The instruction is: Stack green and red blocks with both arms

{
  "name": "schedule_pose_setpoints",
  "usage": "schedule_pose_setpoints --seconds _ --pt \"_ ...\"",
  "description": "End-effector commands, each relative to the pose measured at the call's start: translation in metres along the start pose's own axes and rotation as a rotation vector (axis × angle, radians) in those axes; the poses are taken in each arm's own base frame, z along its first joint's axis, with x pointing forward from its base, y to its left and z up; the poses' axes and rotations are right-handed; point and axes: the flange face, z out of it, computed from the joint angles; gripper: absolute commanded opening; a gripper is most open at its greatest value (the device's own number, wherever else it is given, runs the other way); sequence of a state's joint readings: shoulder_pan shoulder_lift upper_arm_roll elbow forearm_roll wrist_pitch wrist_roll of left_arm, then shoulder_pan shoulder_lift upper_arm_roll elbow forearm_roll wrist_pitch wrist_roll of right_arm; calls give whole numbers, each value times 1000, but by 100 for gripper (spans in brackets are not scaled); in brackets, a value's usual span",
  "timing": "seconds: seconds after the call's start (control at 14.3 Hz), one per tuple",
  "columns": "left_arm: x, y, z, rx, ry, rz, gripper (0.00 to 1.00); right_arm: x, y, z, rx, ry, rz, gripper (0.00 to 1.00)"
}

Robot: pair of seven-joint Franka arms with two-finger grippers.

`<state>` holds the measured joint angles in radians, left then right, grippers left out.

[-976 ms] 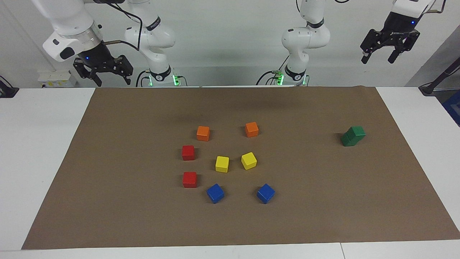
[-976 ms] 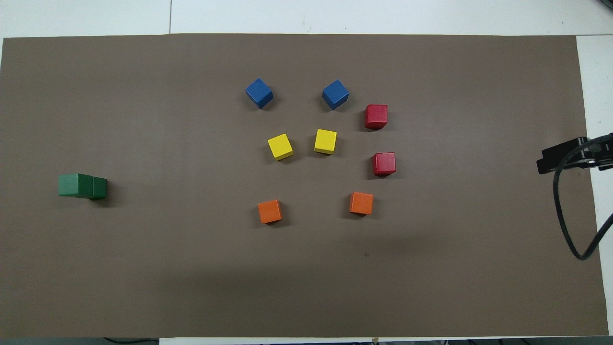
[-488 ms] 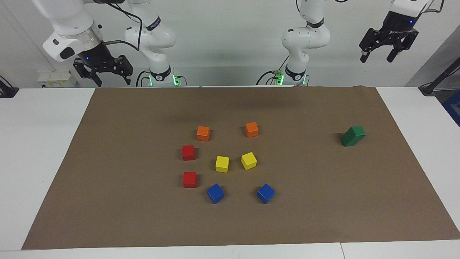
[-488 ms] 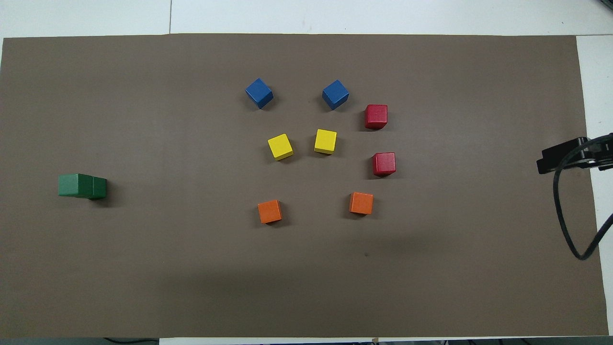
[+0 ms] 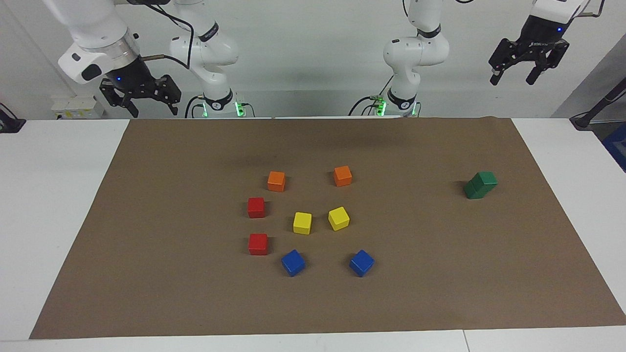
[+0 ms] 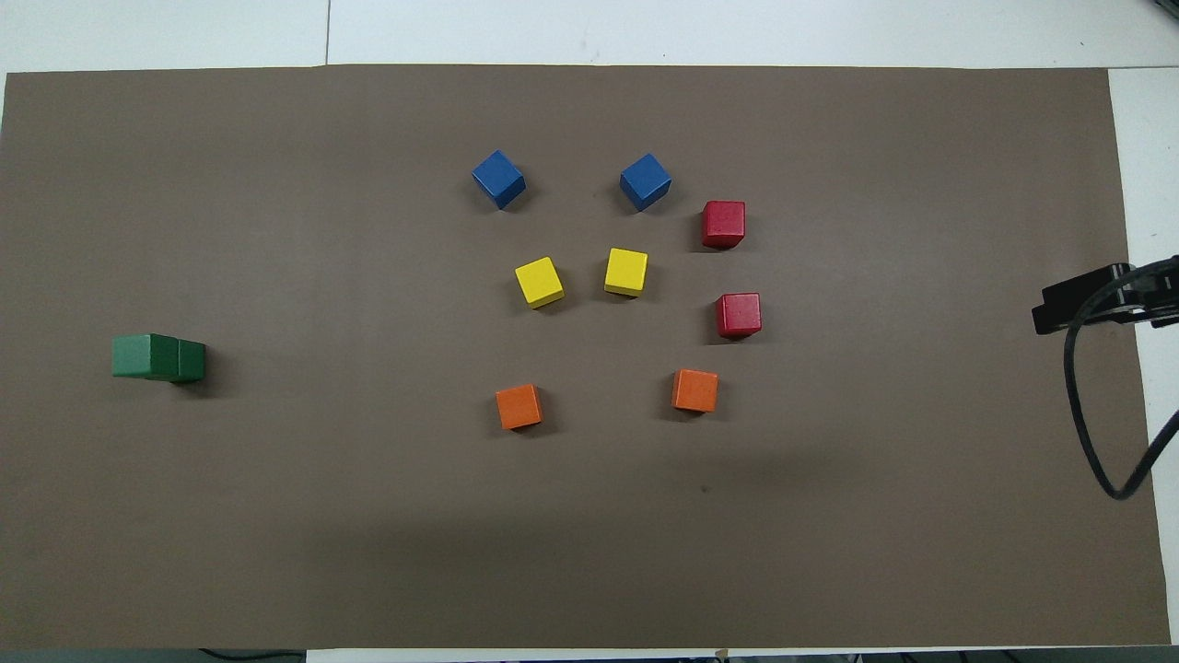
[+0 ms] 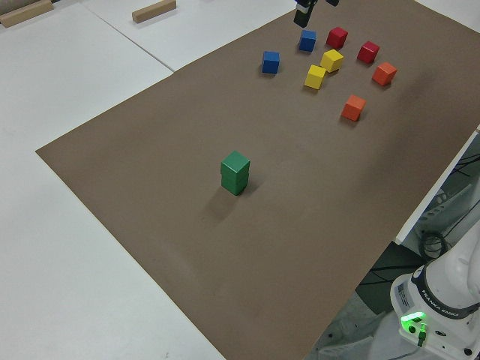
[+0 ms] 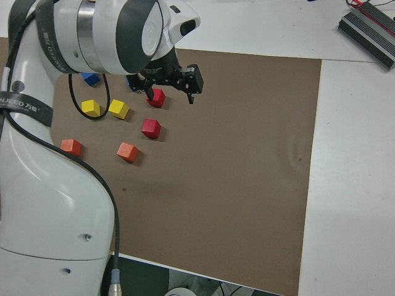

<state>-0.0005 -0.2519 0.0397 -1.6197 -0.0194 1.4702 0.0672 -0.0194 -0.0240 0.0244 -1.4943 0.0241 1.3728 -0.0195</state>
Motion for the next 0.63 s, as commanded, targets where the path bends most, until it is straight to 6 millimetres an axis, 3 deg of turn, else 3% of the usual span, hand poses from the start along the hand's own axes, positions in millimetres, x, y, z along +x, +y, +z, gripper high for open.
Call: schedule_pose_setpoints --seconds 0.0,0.35,0.56 --pt "-8 -5 -1 10 -9 -18 100 -3 1 0 12 7 -5 100" --pt "-13 -9 5 10 -8 -24 100 -3 1 0 12 7 -5 100" --pt "-26 -9 27 11 17 -24 100 -3 1 0 12 7 -5 100"
